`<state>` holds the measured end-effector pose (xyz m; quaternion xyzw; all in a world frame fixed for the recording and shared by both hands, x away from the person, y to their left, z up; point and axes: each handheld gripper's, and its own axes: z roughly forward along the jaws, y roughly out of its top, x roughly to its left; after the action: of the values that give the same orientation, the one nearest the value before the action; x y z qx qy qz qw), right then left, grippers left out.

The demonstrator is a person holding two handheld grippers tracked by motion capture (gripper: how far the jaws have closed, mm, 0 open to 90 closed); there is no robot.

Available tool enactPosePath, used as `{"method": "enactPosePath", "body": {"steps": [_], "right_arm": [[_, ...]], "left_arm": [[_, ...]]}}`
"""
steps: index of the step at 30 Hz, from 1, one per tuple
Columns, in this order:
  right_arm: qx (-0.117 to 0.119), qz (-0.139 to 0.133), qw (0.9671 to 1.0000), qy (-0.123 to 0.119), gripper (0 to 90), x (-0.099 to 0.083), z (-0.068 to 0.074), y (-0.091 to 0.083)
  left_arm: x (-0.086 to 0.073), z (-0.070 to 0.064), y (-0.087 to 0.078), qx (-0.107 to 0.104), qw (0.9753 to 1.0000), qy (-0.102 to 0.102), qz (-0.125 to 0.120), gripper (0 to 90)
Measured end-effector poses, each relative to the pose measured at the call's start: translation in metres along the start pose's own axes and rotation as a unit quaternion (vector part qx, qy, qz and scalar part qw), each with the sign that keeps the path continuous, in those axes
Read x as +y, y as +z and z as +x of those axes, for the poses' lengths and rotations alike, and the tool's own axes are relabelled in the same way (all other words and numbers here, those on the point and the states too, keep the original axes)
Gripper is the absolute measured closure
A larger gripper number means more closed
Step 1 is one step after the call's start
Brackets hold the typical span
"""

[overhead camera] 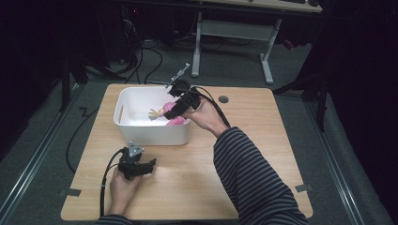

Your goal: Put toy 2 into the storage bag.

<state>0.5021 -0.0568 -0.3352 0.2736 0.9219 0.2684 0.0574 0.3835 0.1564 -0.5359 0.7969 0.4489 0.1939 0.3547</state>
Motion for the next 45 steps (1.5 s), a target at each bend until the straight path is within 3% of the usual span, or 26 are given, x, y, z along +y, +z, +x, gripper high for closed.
{"method": "enactPosePath", "body": {"steps": [11,22,29,38,39,45], "right_arm": [[0.012,0.025,0.9996,0.003,33.7,-0.007,-0.001,0.008],[0.017,0.021,0.9996,0.009,30.9,-0.01,-0.004,0.007],[0.002,-0.011,0.9998,0.017,26.3,-0.022,-0.007,-0.009],[-0.03,-0.058,0.9975,0.028,29.1,-0.058,-0.009,-0.038],[-0.037,-0.071,0.9962,0.035,29.7,-0.07,-0.012,-0.046],[-0.06,-0.103,0.9911,0.058,31.4,-0.102,-0.018,-0.066]], "left_arm": [[0.0,0.0,0.0,0.0,1.0,0.001,0.0,26.1],[0.0,0.0,0.0,-0.001,1.0,-0.001,0.0,26.1],[0.0,0.0,0.0,-0.001,1.0,0.0,0.001,25.9],[0.0,0.0,0.0,-0.001,1.0,-0.001,0.0,26.0],[0.0,0.0,0.0,-0.001,1.0,-0.001,0.0,26.0],[0.0,0.0,0.0,-0.001,1.0,-0.001,0.0,25.9]]}}
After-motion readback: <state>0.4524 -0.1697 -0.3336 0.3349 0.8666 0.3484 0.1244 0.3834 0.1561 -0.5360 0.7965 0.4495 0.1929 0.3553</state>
